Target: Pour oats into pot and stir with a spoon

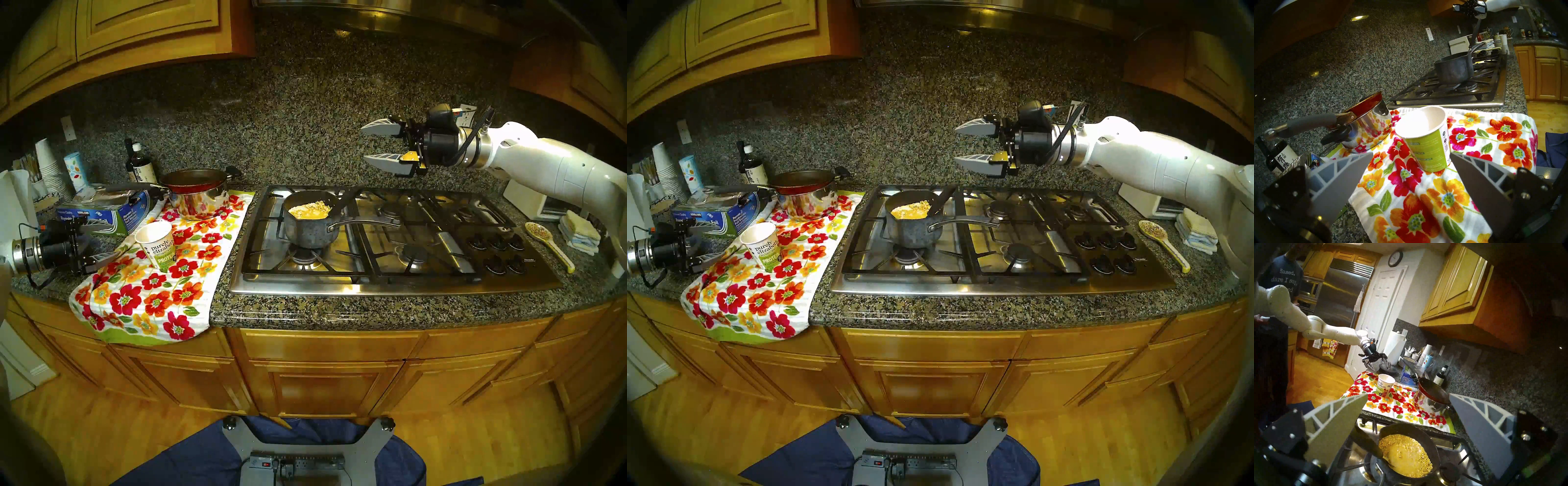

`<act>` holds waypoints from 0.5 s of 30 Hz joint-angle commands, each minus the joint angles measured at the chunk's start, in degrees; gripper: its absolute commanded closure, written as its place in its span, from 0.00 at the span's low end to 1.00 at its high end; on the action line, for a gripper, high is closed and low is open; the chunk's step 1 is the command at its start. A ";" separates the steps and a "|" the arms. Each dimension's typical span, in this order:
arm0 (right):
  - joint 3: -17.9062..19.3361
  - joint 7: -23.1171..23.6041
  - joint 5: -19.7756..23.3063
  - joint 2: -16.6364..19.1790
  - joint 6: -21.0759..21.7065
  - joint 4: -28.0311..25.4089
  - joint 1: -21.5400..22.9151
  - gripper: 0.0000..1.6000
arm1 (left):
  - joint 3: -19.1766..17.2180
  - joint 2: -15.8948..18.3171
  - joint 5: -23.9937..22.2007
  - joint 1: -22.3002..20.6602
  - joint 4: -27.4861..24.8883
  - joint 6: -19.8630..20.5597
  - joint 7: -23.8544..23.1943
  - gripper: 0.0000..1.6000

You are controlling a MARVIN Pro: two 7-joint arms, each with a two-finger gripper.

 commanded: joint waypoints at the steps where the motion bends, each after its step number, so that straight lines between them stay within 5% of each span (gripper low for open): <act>1: 3.51 6.09 3.95 -1.19 0.49 2.67 0.13 0.00 | -1.00 1.23 -1.20 -1.31 -0.43 -0.04 -0.44 0.00; 15: 7.57 6.90 9.86 -4.97 1.21 6.76 -3.76 0.00 | -0.97 1.24 -1.28 -1.38 -0.36 -0.05 -0.44 0.00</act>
